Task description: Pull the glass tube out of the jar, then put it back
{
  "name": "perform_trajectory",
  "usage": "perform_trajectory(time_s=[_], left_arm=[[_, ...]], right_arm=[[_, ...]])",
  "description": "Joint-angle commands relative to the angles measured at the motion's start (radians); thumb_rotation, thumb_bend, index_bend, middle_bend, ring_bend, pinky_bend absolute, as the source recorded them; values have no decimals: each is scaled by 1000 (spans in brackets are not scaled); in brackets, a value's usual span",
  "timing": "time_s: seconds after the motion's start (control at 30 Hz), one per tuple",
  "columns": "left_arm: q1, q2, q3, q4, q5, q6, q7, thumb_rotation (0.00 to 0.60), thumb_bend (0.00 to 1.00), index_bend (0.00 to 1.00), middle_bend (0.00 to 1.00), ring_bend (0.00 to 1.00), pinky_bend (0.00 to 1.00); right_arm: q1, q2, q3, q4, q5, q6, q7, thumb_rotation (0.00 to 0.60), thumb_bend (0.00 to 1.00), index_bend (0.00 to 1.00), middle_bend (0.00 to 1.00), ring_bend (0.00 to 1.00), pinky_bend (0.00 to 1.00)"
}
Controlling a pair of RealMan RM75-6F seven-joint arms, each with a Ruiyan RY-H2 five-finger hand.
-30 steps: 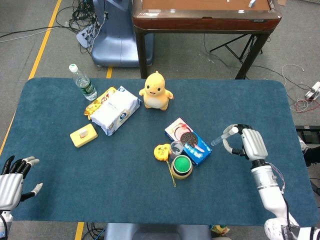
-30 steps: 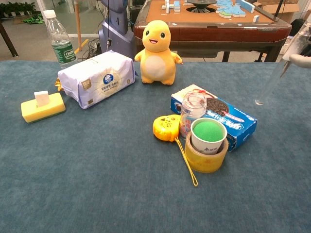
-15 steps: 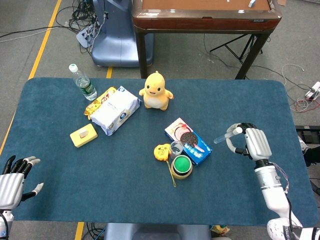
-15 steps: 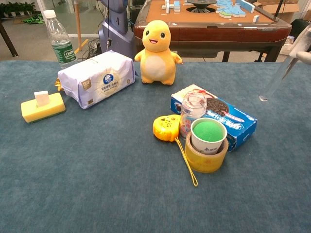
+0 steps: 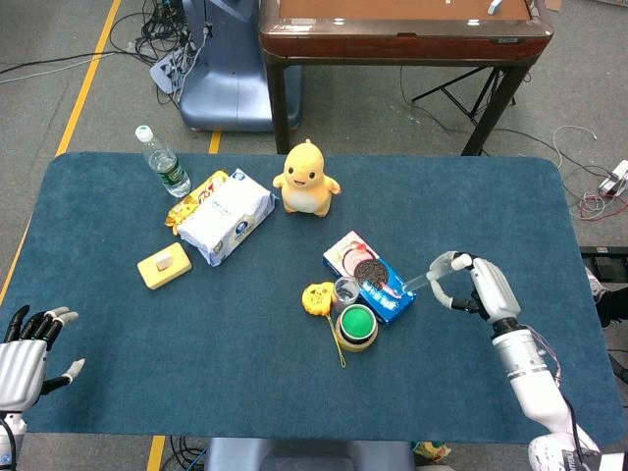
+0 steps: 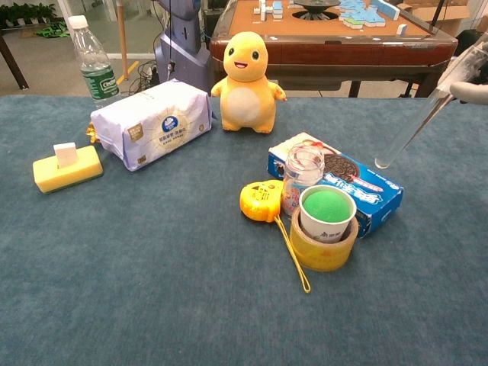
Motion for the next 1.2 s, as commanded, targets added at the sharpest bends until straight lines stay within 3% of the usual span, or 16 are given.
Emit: perform_trajectory(time_s=[0.03, 0.17, 0.3, 0.57, 0.77, 1.07, 1.2], left_arm=[[-2, -1, -1, 1, 0, -2, 0, 600, 244, 247, 199, 160, 21], [-3, -2, -1, 2, 1, -3, 0, 600, 244, 247, 199, 160, 21], [-3, -2, -1, 0, 0, -4, 1, 600, 244, 247, 199, 160, 21], [-5, -3, 0, 0, -1, -6, 4, 600, 243, 247, 199, 160, 21], [-5, -2, 0, 0, -1, -6, 2, 600, 244, 247, 199, 160, 21], [-7, -4, 0, 3, -3, -10, 2, 600, 244, 247, 199, 160, 21], [-8, -4, 1, 3, -4, -12, 3, 600, 244, 247, 199, 160, 21]], right_arm=[[-4, -19, -13, 50, -40, 72, -145, 600, 623, 641, 463, 310, 233], [-7, -86, -27, 141, -87, 181, -321, 600, 623, 641, 463, 310, 233], [-11, -117, -24, 175, -97, 219, -361, 600, 623, 641, 463, 310, 233], [-15, -30, -10, 8, -20, 68, -123, 600, 623, 641, 463, 310, 233], [-13, 18, -3, -33, -17, 7, -11, 600, 623, 641, 463, 310, 233], [-12, -111, -32, 174, -127, 212, -363, 600, 623, 641, 463, 310, 233], [-11, -141, -33, 219, -149, 245, -408, 600, 623, 641, 462, 310, 233]])
